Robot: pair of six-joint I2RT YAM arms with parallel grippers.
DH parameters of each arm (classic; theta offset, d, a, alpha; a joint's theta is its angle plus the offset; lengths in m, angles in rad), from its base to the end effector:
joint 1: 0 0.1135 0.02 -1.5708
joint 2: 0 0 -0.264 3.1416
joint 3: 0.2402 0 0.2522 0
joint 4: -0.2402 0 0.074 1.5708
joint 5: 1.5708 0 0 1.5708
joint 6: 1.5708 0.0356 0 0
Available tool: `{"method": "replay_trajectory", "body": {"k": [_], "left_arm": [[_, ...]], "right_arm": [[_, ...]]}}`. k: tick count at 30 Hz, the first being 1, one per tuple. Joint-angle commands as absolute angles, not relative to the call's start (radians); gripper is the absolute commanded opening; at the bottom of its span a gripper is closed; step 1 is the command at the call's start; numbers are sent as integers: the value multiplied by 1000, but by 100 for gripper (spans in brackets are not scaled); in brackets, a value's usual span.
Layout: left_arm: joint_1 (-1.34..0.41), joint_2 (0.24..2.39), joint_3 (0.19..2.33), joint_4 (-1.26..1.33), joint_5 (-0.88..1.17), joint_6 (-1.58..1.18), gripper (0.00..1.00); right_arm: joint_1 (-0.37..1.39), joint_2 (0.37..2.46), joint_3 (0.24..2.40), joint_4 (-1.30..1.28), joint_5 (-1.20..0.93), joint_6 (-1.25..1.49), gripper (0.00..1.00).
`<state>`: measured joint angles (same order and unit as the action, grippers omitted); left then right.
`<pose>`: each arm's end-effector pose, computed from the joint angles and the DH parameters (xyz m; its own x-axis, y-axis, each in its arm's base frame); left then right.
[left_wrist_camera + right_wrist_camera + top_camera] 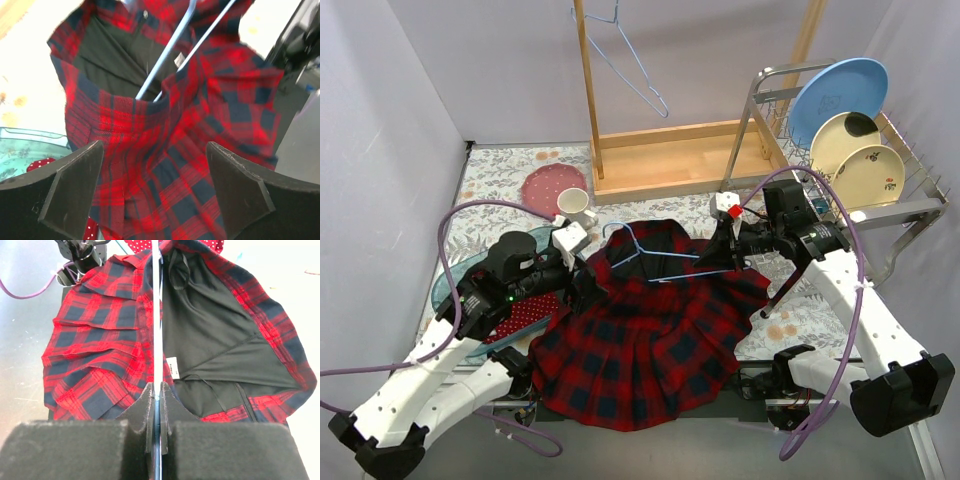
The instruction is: Place the skirt on the hanger
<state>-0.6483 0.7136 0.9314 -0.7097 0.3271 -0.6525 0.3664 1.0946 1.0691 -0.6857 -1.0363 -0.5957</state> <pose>0.1059 -0.0946 0.3469 -0.7834 -0.1279 -0.6082 0.4051 0.6371 -0.6558 0.1899 0.1057 0.3417 -0.0606 -0.3294 -0.9423 -0.9968 0.0692 0.0399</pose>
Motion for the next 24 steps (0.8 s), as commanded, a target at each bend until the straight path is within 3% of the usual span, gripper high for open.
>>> {"method": "replay_trajectory", "body": {"k": [1, 8, 21, 24], "left_arm": [[-650, 727, 899, -681, 374, -551, 84], [-652, 819, 856, -632, 333, -515, 83], [-652, 825, 779, -526, 242, -454, 79], [-652, 775, 775, -520, 212, -463, 82]], "right_arm": [[365, 1077, 1069, -640, -1114, -598, 1], [368, 1129, 1066, -635, -1164, -595, 1], [373, 1114, 1069, -649, -1212, -624, 1], [373, 1115, 1068, -644, -1212, -624, 1]]}}
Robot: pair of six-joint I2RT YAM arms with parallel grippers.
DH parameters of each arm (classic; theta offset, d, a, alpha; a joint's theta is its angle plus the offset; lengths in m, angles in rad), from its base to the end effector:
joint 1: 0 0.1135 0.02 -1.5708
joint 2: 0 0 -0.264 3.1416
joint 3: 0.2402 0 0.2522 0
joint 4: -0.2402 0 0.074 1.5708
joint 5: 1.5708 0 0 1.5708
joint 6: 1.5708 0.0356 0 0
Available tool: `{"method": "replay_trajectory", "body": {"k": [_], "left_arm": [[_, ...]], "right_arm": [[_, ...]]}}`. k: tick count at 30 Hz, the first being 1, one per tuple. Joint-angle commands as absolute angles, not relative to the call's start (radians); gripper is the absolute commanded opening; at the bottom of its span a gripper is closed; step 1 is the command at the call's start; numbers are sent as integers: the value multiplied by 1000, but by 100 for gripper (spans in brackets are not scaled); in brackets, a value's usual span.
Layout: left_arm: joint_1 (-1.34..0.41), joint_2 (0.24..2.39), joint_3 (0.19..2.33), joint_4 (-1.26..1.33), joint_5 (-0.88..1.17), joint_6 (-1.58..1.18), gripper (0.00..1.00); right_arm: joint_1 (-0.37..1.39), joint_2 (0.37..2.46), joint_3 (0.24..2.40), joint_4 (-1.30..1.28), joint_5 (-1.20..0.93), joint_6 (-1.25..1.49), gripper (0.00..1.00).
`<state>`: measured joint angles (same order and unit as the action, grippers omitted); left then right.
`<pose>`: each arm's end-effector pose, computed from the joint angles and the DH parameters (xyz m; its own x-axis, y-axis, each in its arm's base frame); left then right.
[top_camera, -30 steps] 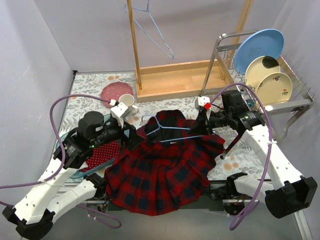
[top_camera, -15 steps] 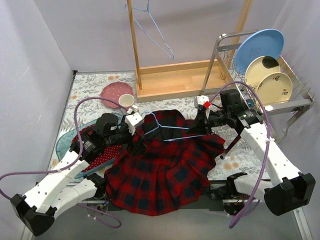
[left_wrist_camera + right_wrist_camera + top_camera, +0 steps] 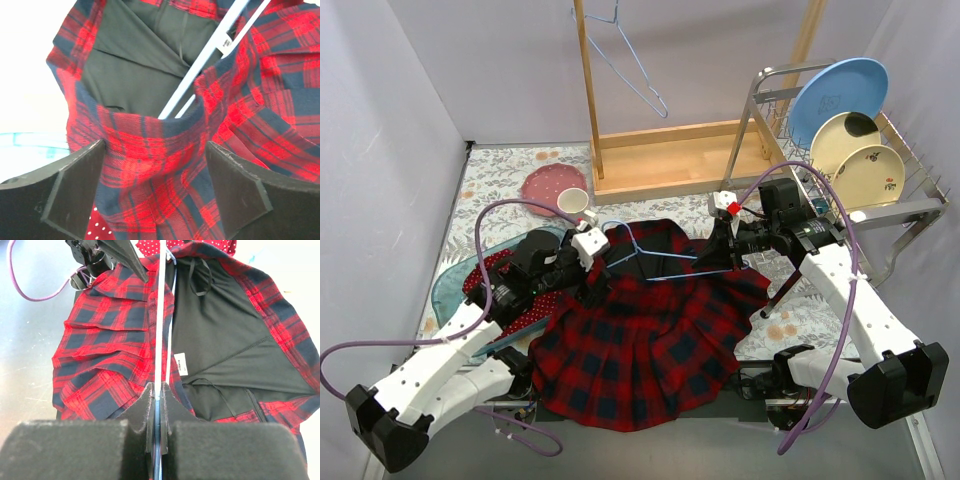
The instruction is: Place the skirt on the hanger
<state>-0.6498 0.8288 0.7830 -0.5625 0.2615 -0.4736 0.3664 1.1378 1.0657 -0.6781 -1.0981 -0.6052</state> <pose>0.1362 -0.1150 0.2949 -0.7485 0.0155 -0.6629 0.4629 0.7279 -0.5058 0.1977 0.1098 0.3338 -0.0847 -0.3099 -0.9470 -0.9964 0.0187 0.0830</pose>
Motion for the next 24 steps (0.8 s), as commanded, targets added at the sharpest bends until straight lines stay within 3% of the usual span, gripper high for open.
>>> {"method": "replay_trajectory", "body": {"k": [1, 7, 16, 20, 24], "left_arm": [[-652, 750, 770, -515, 206, -466, 82], [-652, 641, 738, -538, 175, -471, 87], [-652, 790, 730, -529, 271, -411, 84], [-652, 811, 732, -505, 317, -410, 74], [-652, 782, 730, -499, 380, -425, 49]], "right_arm": [[373, 1117, 1066, -643, -1213, -623, 1], [371, 1135, 1068, -637, -1230, -621, 1], [380, 1144, 1071, -637, -1266, -632, 1], [383, 1143, 1068, -635, -1275, -635, 1], [385, 1143, 1068, -630, -1279, -632, 1]]}}
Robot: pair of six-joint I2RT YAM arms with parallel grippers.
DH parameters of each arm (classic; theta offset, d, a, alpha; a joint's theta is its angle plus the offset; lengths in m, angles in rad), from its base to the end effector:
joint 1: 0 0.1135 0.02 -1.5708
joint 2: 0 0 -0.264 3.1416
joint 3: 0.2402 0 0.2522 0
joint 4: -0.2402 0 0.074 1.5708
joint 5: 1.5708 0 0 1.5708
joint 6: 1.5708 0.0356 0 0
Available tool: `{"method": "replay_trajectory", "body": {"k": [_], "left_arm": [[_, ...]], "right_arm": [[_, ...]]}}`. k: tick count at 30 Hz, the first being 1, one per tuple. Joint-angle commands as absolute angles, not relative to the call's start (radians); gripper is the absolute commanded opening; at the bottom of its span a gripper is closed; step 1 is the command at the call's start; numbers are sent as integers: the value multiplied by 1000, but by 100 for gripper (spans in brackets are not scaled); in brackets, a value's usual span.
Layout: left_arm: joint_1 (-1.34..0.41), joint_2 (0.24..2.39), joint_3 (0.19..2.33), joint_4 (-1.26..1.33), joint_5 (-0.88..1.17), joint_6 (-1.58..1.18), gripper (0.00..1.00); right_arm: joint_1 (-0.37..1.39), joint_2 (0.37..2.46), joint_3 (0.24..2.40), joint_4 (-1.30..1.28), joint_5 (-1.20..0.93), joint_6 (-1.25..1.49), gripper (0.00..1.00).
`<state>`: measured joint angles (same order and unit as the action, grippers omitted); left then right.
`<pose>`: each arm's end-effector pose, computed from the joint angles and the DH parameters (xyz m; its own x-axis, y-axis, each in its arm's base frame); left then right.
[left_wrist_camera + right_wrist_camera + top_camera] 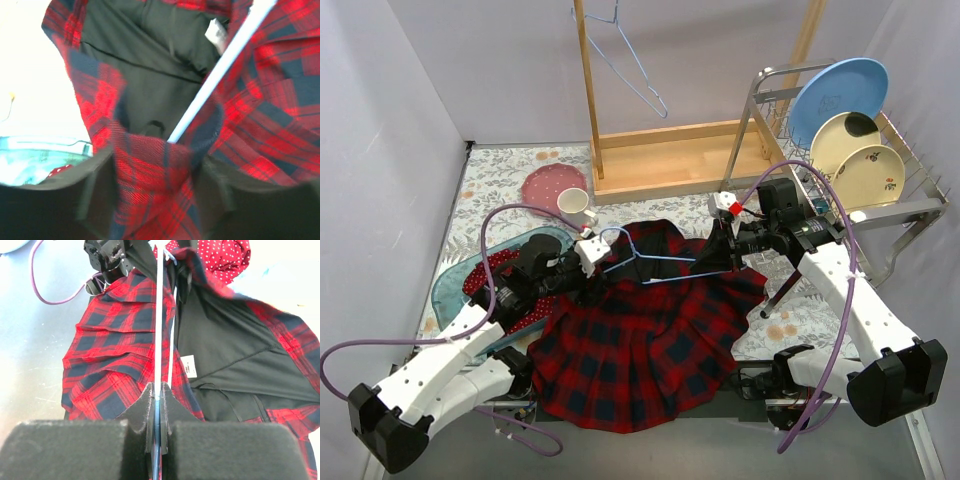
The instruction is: Place the skirt on the hanger
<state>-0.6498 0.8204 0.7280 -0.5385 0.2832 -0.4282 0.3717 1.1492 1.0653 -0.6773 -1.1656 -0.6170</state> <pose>0.1347 -0.1149 0.2799 -0.7431 0.0639 -0.6662 0.4969 0.7195 -0.4852 0.1976 0.1121 0.3329 -0.0827 -0.2770 -0.9573 -0.9943 -0.0425 0.0981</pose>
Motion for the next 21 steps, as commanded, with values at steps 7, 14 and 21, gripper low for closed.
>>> {"method": "replay_trajectory", "body": {"k": [7, 14, 21], "left_arm": [[-652, 715, 719, -456, 495, -457, 31], [-652, 684, 733, -451, 537, -476, 0], [-652, 631, 801, -492, 515, -451, 0]], "right_arm": [[390, 1170, 1078, -614, -1298, -615, 1], [391, 1180, 1088, -606, -1276, -611, 1], [402, 1164, 1104, -620, -1181, -636, 1]]}}
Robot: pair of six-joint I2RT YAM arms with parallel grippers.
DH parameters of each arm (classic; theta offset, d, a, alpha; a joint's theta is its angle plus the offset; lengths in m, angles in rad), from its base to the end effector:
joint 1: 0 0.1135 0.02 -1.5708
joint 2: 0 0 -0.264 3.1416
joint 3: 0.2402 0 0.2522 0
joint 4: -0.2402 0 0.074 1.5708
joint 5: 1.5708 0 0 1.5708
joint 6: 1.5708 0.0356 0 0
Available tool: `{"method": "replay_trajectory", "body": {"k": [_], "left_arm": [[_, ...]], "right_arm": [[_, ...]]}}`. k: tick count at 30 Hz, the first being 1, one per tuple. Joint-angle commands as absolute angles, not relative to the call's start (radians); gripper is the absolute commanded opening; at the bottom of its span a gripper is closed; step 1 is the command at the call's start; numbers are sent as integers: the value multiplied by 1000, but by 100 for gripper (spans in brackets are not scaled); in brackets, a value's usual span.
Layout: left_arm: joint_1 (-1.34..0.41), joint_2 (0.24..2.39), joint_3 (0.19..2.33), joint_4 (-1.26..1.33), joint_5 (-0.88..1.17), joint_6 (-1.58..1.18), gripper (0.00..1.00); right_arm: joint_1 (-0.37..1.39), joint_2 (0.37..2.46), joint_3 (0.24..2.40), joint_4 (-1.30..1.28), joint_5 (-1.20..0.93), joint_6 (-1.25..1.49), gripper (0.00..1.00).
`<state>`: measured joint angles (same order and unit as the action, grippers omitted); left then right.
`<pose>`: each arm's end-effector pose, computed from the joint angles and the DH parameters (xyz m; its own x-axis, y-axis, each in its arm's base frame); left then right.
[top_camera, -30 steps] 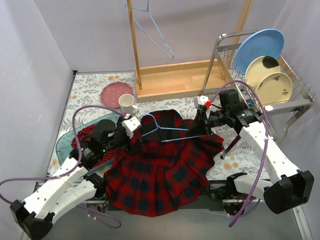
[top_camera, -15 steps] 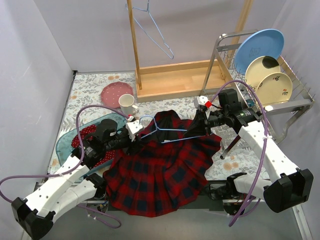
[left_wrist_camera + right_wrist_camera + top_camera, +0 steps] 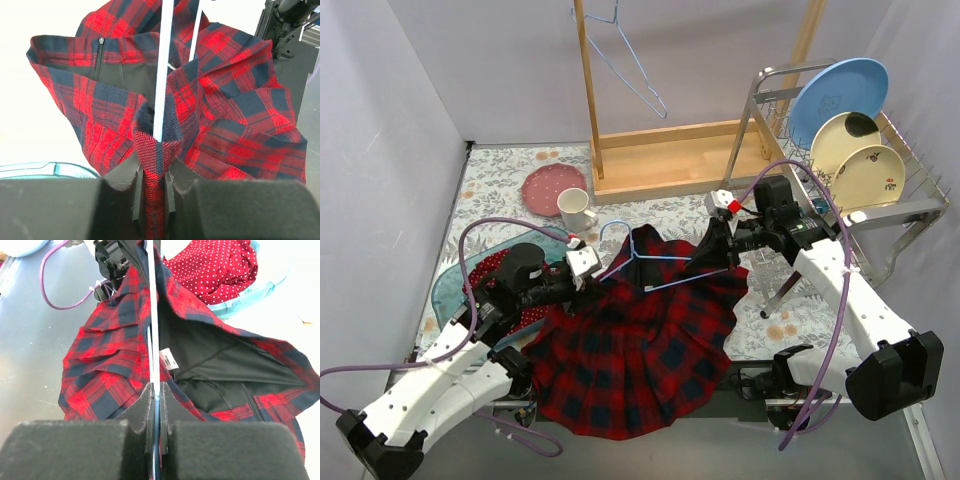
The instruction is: Place the skirt on the hanger
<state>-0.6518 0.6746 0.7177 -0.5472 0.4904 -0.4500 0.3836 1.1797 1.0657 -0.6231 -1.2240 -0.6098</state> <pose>0.1077 -0.1033 0.2980 -0.7211 0.0676 -0.6895 0.6100 0.5337 -0.5857 0.2038 0.1184 0.3314 -0.0683 -0.2375 -0.9690 -0.9906 -0.0993 0.0942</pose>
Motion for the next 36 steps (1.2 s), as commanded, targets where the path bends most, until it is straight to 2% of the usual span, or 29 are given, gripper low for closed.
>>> {"method": "replay_trajectory", "body": {"k": [1, 2, 3, 4, 6, 7, 12, 25, 31, 36], "left_arm": [[-652, 620, 814, -512, 512, -445, 0], [-652, 614, 840, -520, 509, -425, 0], [-652, 608, 851, -528, 502, -420, 0], [-652, 603, 862, -550, 494, -408, 0], [-652, 589, 877, -580, 477, -359, 0], [-652, 584, 879, -613, 477, -339, 0], [-653, 572, 864, -695, 460, -227, 0], [-655, 468, 755, -748, 453, -201, 0], [-663, 446, 732, -788, 451, -141, 0], [-687, 468, 724, -836, 442, -100, 0]], "right_arm": [[403, 1163, 1117, -632, -1166, -644, 5], [403, 1163, 1130, -649, -1140, -652, 14], [403, 1163, 1144, -696, -1125, -673, 31], [403, 1161, 1181, -712, -1091, -681, 39], [403, 1146, 1213, -718, -1048, -655, 69], [403, 1138, 1247, -710, -985, -637, 78], [402, 1095, 1344, -658, -804, -545, 85], [403, 1152, 1442, -540, -600, -402, 84], [414, 1293, 1569, -592, -678, -417, 81], [515, 1410, 1537, -634, -710, -475, 81]]}}
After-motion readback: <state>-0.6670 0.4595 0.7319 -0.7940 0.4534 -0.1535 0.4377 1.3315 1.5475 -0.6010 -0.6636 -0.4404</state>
